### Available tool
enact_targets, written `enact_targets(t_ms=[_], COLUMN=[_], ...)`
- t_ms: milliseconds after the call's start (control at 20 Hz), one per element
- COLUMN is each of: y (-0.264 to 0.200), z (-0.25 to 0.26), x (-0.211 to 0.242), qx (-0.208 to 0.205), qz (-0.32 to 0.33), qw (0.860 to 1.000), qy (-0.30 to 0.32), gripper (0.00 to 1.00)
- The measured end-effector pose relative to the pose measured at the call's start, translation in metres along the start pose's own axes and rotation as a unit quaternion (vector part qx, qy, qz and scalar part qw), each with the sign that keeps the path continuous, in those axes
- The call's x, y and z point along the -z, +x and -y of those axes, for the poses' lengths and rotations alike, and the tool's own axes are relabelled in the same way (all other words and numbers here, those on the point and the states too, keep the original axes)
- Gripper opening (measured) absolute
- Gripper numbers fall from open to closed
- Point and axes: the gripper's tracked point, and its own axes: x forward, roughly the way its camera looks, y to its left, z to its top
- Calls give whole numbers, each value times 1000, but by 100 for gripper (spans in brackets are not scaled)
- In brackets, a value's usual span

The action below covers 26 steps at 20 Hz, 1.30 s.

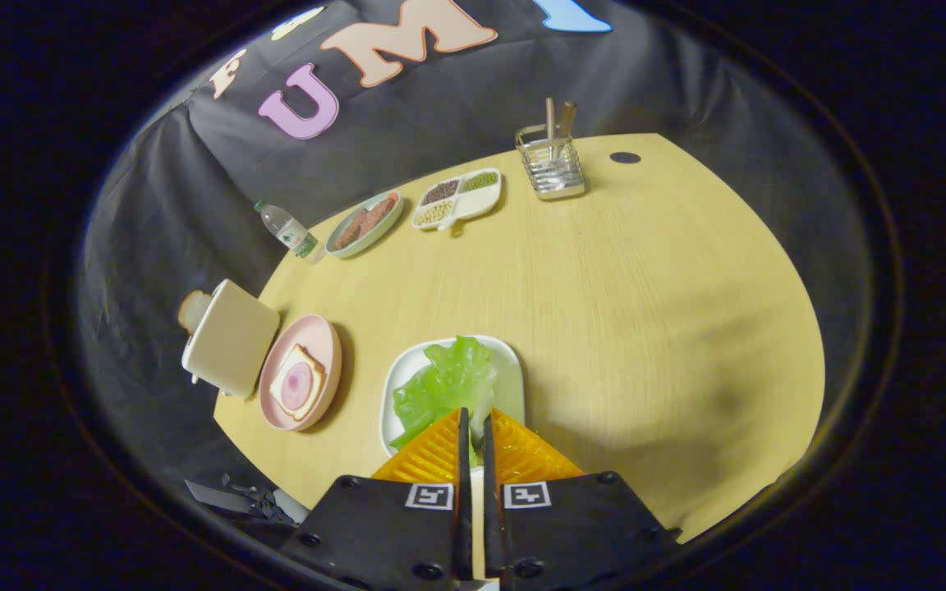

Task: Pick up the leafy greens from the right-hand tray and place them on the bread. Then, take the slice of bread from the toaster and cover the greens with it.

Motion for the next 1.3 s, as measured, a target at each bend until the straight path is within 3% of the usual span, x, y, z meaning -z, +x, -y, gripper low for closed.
enact_targets(t_ms=[650,1050,1300], y=[-47,-27,11], z=[-131,-258,-298], x=[-56,-44,-25], qx=[-21,-111,-141], qz=[90,90,72], qw=[996,989,985], qy=[9,30,68], gripper=[8,8,7])
